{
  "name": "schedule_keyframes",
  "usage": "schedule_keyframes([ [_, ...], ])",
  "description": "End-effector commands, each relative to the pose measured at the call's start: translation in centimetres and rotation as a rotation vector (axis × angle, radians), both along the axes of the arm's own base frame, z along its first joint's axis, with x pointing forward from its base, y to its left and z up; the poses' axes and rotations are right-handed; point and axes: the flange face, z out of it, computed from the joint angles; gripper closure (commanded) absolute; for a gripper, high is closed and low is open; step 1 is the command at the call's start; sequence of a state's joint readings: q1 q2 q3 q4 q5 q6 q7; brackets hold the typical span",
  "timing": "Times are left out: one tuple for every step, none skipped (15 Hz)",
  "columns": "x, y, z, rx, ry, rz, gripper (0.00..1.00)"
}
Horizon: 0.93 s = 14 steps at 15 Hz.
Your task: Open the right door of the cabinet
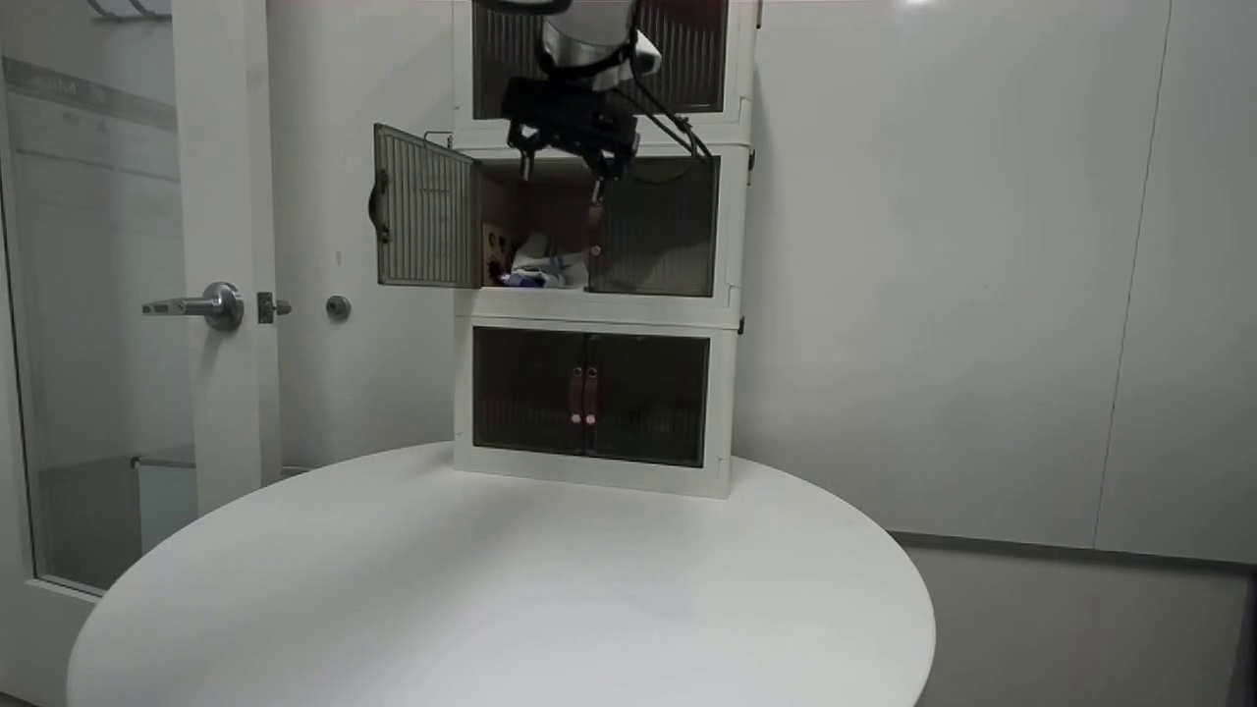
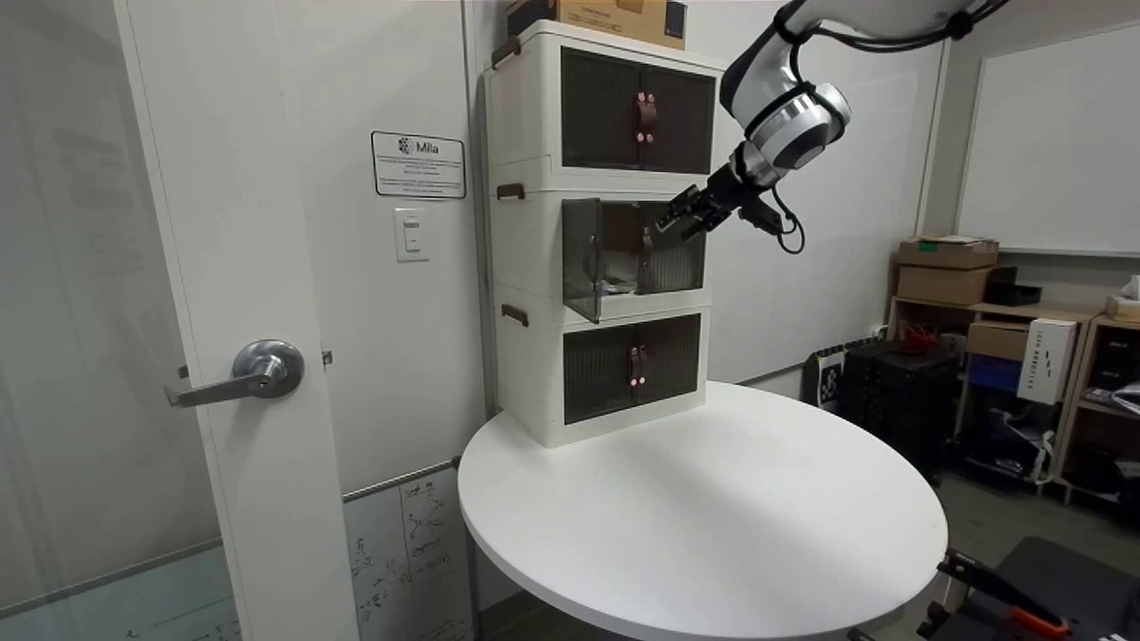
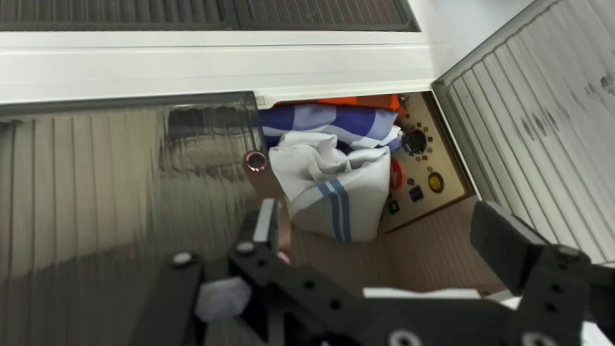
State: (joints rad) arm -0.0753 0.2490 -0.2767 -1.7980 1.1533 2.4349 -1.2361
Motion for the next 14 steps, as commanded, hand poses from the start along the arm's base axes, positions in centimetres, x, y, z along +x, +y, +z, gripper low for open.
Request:
schedule_keyframes([
  [2.8,-3.9,-3.4,0.043,-0.007,0.044,0.00],
  [3.1,-4.8,-4.1,0.050,-0.009,0.041,0.00],
  [3.5,-5.7,-4.5,0.055,-0.012,0.038,0.00],
  [3.9,-6.3,-4.6,0.064,-0.021,0.032,0.00],
  [4.2,-6.7,-4.6,0.072,-0.032,0.028,0.00],
  [4.7,-6.9,-4.6,0.082,-0.041,0.029,0.00],
  [5.3,-6.8,-4.5,0.092,-0.049,0.035,0.00],
  [5.8,-6.7,-4.5,0.101,-0.057,0.044,0.00],
  [6.3,-6.4,-4.6,0.111,-0.061,0.057,0.00],
  [6.8,-6.0,-4.6,0.122,-0.064,0.075,0.00],
  [7.3,-5.5,-4.8,0.128,-0.064,0.090,0.00],
  [7.7,-5.1,-4.9,0.133,-0.065,0.105,0.00],
  [8.2,-4.7,-5.1,0.135,-0.066,0.116,0.00],
  [8.5,-4.4,-5.2,0.136,-0.068,0.125,0.00],
])
